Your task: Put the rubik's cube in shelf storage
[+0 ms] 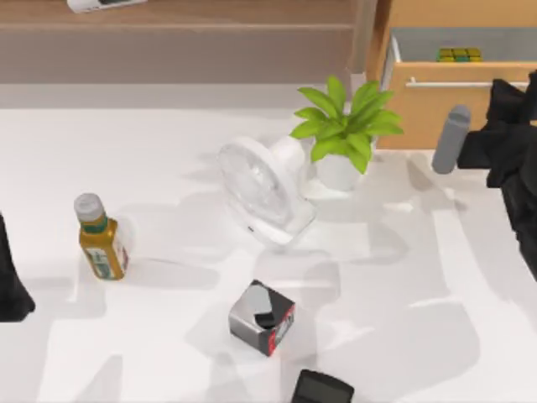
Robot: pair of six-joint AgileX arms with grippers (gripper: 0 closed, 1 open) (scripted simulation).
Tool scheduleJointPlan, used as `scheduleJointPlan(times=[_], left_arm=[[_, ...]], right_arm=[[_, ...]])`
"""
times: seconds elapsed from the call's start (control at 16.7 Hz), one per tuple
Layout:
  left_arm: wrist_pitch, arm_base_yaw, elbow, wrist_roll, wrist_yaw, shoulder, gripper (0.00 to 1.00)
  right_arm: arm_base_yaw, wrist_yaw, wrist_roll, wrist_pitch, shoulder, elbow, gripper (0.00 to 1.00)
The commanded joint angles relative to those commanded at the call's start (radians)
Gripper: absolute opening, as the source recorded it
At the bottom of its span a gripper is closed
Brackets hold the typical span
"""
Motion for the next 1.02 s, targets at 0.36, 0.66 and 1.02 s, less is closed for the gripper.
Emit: scheduleJointPlan(times=[0.36, 0.66, 1.02], left_arm=[[0.0, 0.0, 0.0, 0.0, 0.0, 0.0, 1.0], [0.0, 0.0, 0.0, 0.0, 0.0, 0.0, 1.0], [0.0, 0.0, 0.0, 0.0, 0.0, 0.0, 1.0]], right_arm=[[0.033, 0.032, 0.001, 0.111, -0.069, -0.181, 0.0], [0.034, 0.034, 0.001, 0.119, -0.073, -0.194, 0.0], [0.072, 0.071, 0.001, 0.211, -0.108, -0.322, 0.0]])
